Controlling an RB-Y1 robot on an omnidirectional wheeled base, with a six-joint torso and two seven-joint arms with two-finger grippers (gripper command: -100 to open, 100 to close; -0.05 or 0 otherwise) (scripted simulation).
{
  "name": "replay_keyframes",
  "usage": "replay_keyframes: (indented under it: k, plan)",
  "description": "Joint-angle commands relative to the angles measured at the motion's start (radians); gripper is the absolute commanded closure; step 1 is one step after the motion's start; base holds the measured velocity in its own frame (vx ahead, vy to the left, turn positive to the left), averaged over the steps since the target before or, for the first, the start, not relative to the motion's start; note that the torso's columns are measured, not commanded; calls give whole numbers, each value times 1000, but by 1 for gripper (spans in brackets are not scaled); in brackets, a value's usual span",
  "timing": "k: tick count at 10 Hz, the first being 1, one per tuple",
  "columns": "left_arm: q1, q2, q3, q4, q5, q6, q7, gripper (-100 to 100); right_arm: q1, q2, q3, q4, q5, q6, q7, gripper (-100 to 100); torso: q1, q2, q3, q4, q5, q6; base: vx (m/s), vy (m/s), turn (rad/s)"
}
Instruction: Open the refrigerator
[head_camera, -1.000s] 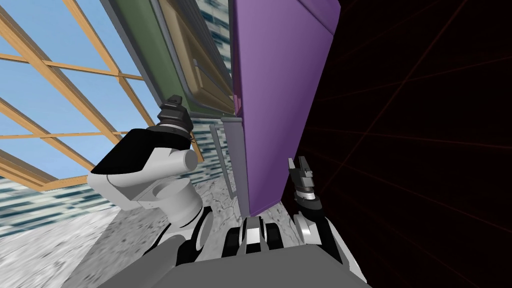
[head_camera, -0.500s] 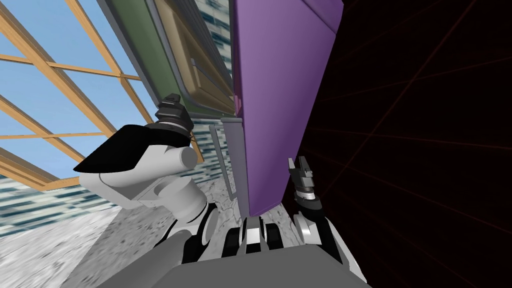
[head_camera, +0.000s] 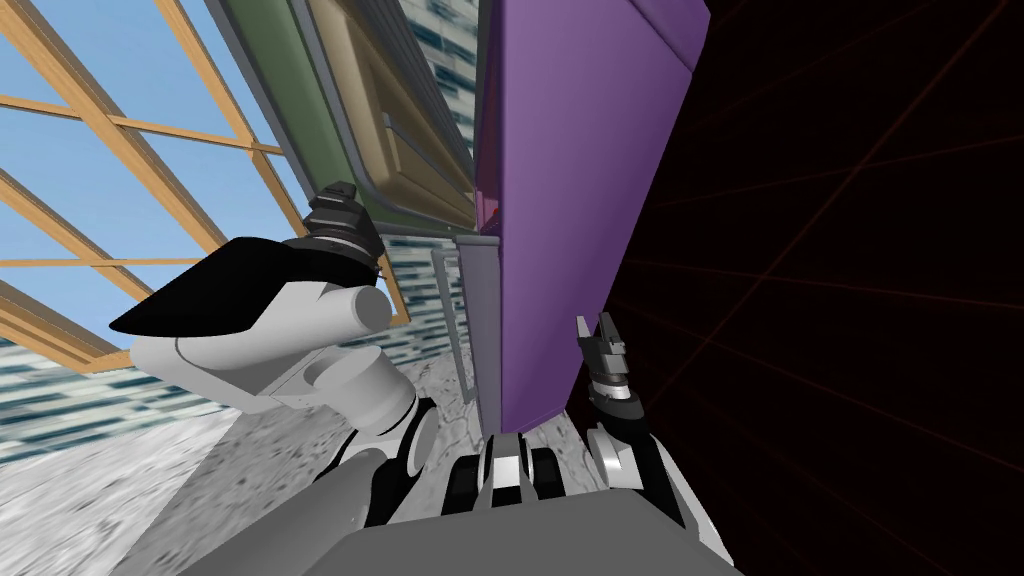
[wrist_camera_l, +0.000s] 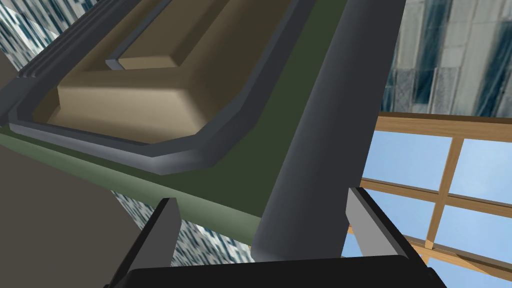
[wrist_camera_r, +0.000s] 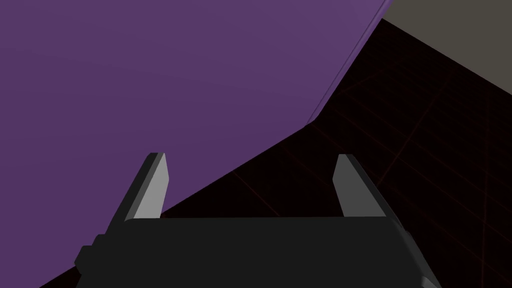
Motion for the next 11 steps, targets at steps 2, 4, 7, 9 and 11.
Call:
replay_keyframes:
  k: [2, 4, 7, 9, 11]
  plan:
    - [50, -8, -10, 4, 15, -64, 13, 100, 0, 0, 0, 0, 0, 0, 0, 0, 2, 2, 3, -1, 3, 0, -41, -43, -17]
    - [57, -7, -7, 2, 16, -69, 13, 100, 0, 0, 0, 0, 0, 0, 0, 0, 11, 3, 5, -1, 8, -3, -40, -42, 0]
    - [46, -10, -16, 20, 43, -69, 25, 100, 0, -1, 0, 0, 0, 0, 0, 0, 29, -3, -5, 4, 9, -2, 12, 210, -27]
    - [31, -12, -24, 38, 71, -67, 38, 100, 0, -1, -1, 0, 0, 0, 0, 0, 15, -3, -4, 3, 4, -2, 34, 329, -33]
    - [23, -14, -28, 46, 85, -66, 44, 100, 0, 0, 0, 0, 0, 0, 0, 0, 0, 0, 1, -1, 2, -1, -8, 262, -14]
